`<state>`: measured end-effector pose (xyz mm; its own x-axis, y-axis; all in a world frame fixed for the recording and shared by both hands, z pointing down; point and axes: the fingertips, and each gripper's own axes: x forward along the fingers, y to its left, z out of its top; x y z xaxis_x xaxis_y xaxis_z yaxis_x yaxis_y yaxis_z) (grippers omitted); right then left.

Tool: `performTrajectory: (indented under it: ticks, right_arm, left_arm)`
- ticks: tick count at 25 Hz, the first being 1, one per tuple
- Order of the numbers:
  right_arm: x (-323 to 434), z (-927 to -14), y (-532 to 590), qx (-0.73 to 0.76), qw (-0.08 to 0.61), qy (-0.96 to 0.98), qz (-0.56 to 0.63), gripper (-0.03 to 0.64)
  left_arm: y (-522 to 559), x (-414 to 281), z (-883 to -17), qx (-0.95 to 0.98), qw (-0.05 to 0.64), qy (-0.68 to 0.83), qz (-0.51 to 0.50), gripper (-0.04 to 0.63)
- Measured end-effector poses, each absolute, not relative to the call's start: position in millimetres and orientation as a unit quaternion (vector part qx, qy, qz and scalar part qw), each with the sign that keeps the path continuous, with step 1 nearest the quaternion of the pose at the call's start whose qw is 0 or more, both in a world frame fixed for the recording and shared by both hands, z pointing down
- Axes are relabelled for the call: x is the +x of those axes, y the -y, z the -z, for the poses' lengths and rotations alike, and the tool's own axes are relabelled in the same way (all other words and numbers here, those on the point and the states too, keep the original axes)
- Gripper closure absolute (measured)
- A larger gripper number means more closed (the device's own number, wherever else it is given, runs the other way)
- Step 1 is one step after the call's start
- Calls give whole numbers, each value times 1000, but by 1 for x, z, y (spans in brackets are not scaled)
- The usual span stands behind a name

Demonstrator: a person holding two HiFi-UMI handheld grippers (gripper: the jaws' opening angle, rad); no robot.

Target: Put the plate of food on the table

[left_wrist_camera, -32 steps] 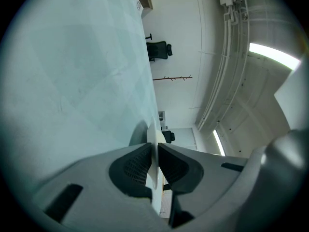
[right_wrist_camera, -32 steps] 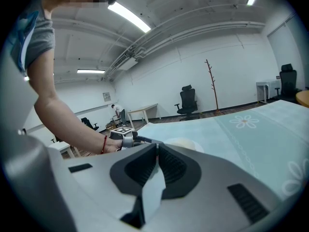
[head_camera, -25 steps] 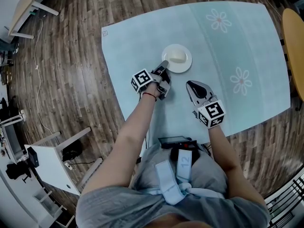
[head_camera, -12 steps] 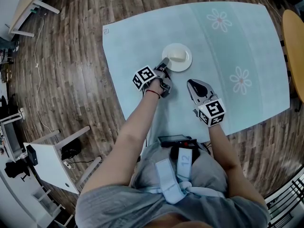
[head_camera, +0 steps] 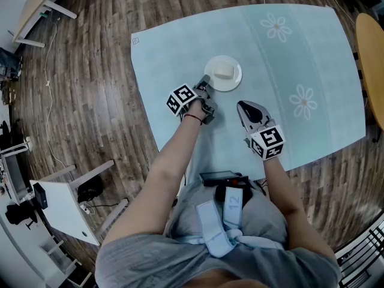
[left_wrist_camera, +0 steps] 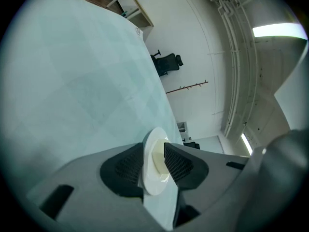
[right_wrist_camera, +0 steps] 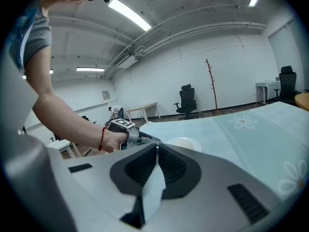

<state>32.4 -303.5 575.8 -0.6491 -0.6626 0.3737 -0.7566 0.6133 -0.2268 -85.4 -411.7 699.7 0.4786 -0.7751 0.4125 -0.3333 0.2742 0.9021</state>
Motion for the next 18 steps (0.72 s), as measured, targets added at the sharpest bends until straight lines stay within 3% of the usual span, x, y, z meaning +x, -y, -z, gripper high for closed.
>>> performTrajectory:
  ticks: [18]
  right_arm:
    - [36, -584, 306, 407, 133, 885, -185, 583]
  left_arm:
    - [407, -77, -690, 658, 578, 477, 75, 476]
